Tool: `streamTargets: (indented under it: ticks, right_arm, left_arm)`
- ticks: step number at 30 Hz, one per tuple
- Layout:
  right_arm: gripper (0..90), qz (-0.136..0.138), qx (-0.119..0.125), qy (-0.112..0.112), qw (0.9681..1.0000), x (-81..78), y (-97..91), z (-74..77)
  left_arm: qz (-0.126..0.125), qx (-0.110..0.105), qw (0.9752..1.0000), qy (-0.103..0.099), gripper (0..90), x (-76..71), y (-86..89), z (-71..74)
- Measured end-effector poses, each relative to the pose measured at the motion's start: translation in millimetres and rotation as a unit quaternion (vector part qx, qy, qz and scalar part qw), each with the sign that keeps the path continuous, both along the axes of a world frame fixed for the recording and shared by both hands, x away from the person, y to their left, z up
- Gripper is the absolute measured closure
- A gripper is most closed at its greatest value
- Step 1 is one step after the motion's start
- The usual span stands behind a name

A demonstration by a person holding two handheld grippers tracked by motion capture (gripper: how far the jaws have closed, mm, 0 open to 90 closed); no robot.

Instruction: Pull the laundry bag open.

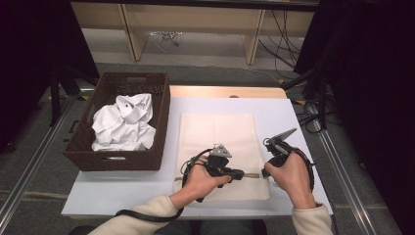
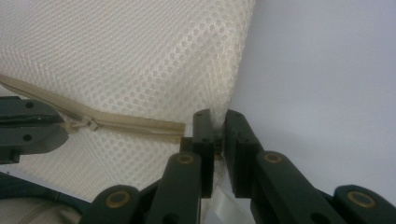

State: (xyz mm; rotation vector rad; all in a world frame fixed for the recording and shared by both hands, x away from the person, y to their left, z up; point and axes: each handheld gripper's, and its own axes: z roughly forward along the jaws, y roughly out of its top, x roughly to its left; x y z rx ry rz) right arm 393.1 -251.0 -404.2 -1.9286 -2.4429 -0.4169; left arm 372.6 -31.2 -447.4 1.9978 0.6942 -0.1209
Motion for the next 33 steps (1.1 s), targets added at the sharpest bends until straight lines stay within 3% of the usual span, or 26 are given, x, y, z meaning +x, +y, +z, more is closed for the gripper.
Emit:
streamTargets:
  ticks: [2, 3, 4, 5, 7, 9, 10, 11, 12, 18, 21, 23, 24, 25, 28, 29, 30, 31, 33]
  right_arm:
    - [84.6, -0.006, 0.000, -0.002, 1.0000, -0.4, 1.2, -0.7]
    - [84.6, -0.024, 0.002, 0.013, 0.9996, -1.5, 3.9, 0.9]
    - [84.7, -0.025, -0.001, 0.023, 0.9994, -1.2, 3.9, 2.4]
    - [84.7, -0.003, -0.001, 0.000, 1.0000, 0.0, 0.4, -0.2]
    - [84.7, -0.002, -0.003, 0.002, 1.0000, 0.1, 0.0, -0.6]
    - [84.7, -0.026, 0.000, 0.022, 0.9994, -0.9, 3.2, 2.0]
    - [84.7, -0.006, -0.002, 0.000, 1.0000, 0.3, 0.5, -0.4]
    - [84.7, -0.008, -0.001, 0.005, 1.0000, -0.1, 0.9, 0.0]
    - [84.7, -0.032, 0.000, 0.025, 0.9992, -1.4, 4.0, 2.1]
    - [84.7, -0.029, -0.004, 0.023, 0.9993, -1.2, 3.8, 1.5]
    - [84.7, -0.039, -0.005, 0.031, 0.9987, -1.8, 5.3, 2.4]
    - [84.7, -0.023, 0.000, 0.022, 0.9995, -0.9, 3.3, 0.8]
    - [84.7, -0.029, 0.000, 0.018, 0.9994, -1.1, 3.8, -0.2]
    - [84.7, -0.034, 0.000, 0.031, 0.9990, -1.3, 4.1, 1.3]
    - [84.7, -0.015, 0.000, 0.008, 0.9999, -0.6, 1.2, -2.2]
    - [84.7, -0.011, -0.001, 0.017, 0.9998, 0.0, 1.0, -1.3]
    - [84.7, -0.027, -0.002, 0.030, 0.9992, -0.4, 3.3, 0.1]
    - [84.6, -0.002, -0.003, 0.002, 1.0000, 0.8, -0.3, -3.6]
    - [84.6, -0.003, -0.004, 0.001, 1.0000, 0.4, -0.3, -4.4]
  left_arm:
    - [0.000, -0.003, 1.0000, 0.000, 87.1, 0.4, 0.9, 1.0]
    - [0.001, -0.002, 1.0000, 0.000, 87.1, 1.2, 1.7, 1.1]
    - [0.002, -0.004, 1.0000, 0.002, 87.1, 0.7, 1.8, 1.0]
    - [0.004, -0.004, 1.0000, 0.003, 87.1, -0.1, 2.1, 1.0]
    - [0.002, -0.003, 1.0000, 0.001, 87.1, -0.5, 3.5, 1.2]
    - [0.004, -0.005, 1.0000, 0.002, 87.0, 0.5, 5.1, 1.8]
    - [0.003, -0.005, 1.0000, 0.003, 87.1, 1.0, 6.0, 1.8]
    - [0.002, -0.006, 1.0000, 0.005, 87.1, 1.0, 6.5, 1.6]
    - [0.005, -0.004, 1.0000, 0.003, 87.1, -0.1, 6.3, 1.5]
    - [0.008, -0.007, 0.9999, 0.005, 87.1, -0.4, 8.9, 2.7]
    - [0.005, 0.002, 1.0000, 0.000, 87.1, -1.7, 10.9, 3.0]
    - [0.006, -0.001, 1.0000, 0.002, 87.1, -0.8, 12.2, 3.5]
    - [0.008, -0.004, 0.9999, 0.005, 87.1, -0.6, 12.5, 3.5]
    - [0.008, -0.003, 1.0000, 0.003, 87.1, -0.9, 13.1, 3.5]
    - [0.008, 0.002, 1.0000, 0.001, 87.1, -2.2, 14.9, 3.6]
    - [0.008, 0.001, 1.0000, 0.002, 87.1, -1.8, 15.6, 3.7]
    - [0.011, 0.001, 0.9999, 0.002, 87.1, -1.0, 16.5, 3.4]
    - [0.011, -0.003, 0.9999, 0.007, 87.0, -1.0, 17.1, 3.2]
    - [0.012, -0.003, 0.9999, 0.006, 87.1, -1.8, 18.3, 2.5]
